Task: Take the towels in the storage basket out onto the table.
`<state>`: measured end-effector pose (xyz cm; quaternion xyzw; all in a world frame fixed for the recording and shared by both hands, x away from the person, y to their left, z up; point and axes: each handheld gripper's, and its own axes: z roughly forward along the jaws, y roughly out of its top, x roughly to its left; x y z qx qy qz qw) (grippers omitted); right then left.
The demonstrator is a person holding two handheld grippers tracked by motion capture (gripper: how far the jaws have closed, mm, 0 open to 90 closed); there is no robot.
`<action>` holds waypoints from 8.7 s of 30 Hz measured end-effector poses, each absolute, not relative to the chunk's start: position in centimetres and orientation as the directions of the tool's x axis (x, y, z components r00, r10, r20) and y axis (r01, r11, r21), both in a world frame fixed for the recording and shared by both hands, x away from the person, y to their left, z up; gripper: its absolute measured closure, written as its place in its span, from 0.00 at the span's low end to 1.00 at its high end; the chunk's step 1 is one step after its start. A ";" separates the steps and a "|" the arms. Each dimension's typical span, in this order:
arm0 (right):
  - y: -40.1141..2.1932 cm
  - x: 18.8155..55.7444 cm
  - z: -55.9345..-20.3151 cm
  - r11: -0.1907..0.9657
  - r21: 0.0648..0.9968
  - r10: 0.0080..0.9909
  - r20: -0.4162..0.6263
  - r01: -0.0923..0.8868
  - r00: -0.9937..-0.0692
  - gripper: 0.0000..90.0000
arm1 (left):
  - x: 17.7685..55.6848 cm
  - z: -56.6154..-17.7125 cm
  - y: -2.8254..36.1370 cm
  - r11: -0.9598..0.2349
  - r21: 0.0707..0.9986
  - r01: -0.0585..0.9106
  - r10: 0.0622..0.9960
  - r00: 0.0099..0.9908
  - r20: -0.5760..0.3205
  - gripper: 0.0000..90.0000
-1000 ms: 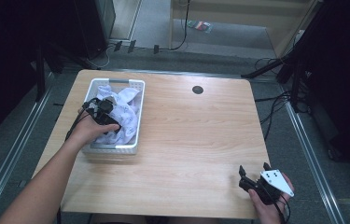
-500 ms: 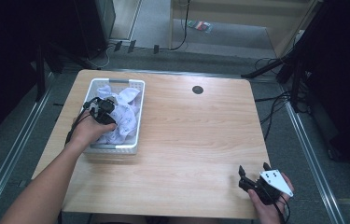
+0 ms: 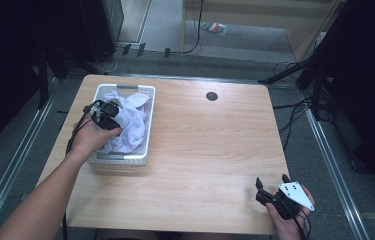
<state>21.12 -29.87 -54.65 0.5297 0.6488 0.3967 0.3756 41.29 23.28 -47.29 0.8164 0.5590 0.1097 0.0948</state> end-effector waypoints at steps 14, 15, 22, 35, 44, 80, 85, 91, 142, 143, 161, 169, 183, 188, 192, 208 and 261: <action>-29.9 21.1 -54.7 0.127 0.915 0.985 -0.069 0.384 -0.161 0.14 | 40.8 -41.9 23.8 -0.351 0.337 0.873 0.934 0.354 0.056 0.68; -29.9 21.1 -54.7 0.127 0.915 0.984 -0.069 0.383 -0.162 0.14 | 40.8 -41.6 23.8 -0.357 0.342 0.869 0.932 0.358 0.061 0.68; -29.9 21.1 -54.7 0.125 0.916 0.984 -0.066 0.382 -0.163 0.14 | 40.8 -39.4 23.6 -0.358 0.367 0.859 0.931 0.357 0.073 0.68; -29.9 21.0 -54.7 0.126 0.916 0.984 -0.067 0.381 -0.164 0.14 | 40.3 -35.3 22.0 -0.383 0.413 0.826 0.920 0.381 0.091 0.67; -29.9 21.0 -54.7 0.124 0.916 0.984 -0.065 0.381 -0.164 0.14 | 40.0 -33.8 20.4 -0.412 0.430 0.803 0.906 0.413 0.097 0.67; -30.0 21.0 -54.6 0.114 0.918 0.984 -0.052 0.379 -0.170 0.14 | 40.5 -33.9 10.2 -0.514 0.447 0.732 0.841 0.534 0.093 0.66; -30.0 21.0 -54.6 0.116 0.919 0.983 -0.053 0.377 -0.174 0.14 | 40.6 -34.1 8.2 -0.523 0.456 0.720 0.830 0.551 0.083 0.65; -30.0 21.0 -54.6 0.112 0.920 0.983 -0.048 0.377 -0.175 0.15 | 40.8 -34.7 5.9 -0.537 0.458 0.708 0.814 0.578 0.061 0.65; -30.2 21.0 -54.6 0.099 0.924 0.983 -0.032 0.369 -0.182 0.15 | 41.3 -46.4 1.4 -0.468 0.409 0.784 0.834 0.545 -0.091 0.04; -30.2 21.0 -54.6 0.100 0.924 0.983 -0.033 0.369 -0.182 0.15 | 41.2 -46.1 1.6 -0.473 0.416 0.777 0.831 0.550 -0.081 0.04; -30.2 21.0 -54.6 0.102 0.923 0.983 -0.037 0.371 -0.179 0.15 | 39.5 -41.7 7.8 -0.412 0.516 0.751 0.868 0.495 -0.028 0.00; -30.2 21.0 -54.6 0.104 0.922 0.983 -0.038 0.373 -0.178 0.15 | 38.9 -40.3 11.4 -0.378 0.538 0.754 0.885 0.464 -0.029 0.00; -30.2 21.1 -54.6 0.104 0.920 0.984 -0.041 0.378 -0.171 0.14 | 36.3 -39.0 16.9 -0.336 0.579 0.742 0.912 0.411 0.003 0.00; -30.2 21.1 -54.6 0.103 0.920 0.984 -0.040 0.378 -0.172 0.14 | 35.3 -38.9 19.0 -0.309 0.595 0.742 0.924 0.382 0.003 0.00; -30.1 21.1 -54.6 0.103 0.920 0.985 -0.040 0.378 -0.171 0.14 | 34.4 -38.6 21.2 -0.258 0.618 0.742 0.936 0.350 -0.029 0.00; -30.1 21.1 -54.6 0.103 0.918 0.985 -0.042 0.383 -0.165 0.14 | 31.0 -41.0 27.3 -0.152 0.649 0.745 0.962 0.261 -0.074 0.00; -30.3 21.2 -54.6 0.087 0.918 0.986 -0.025 0.388 -0.162 0.14 | 21.3 -55.1 35.5 0.071 0.886 0.458 0.969 0.180 -0.171 0.09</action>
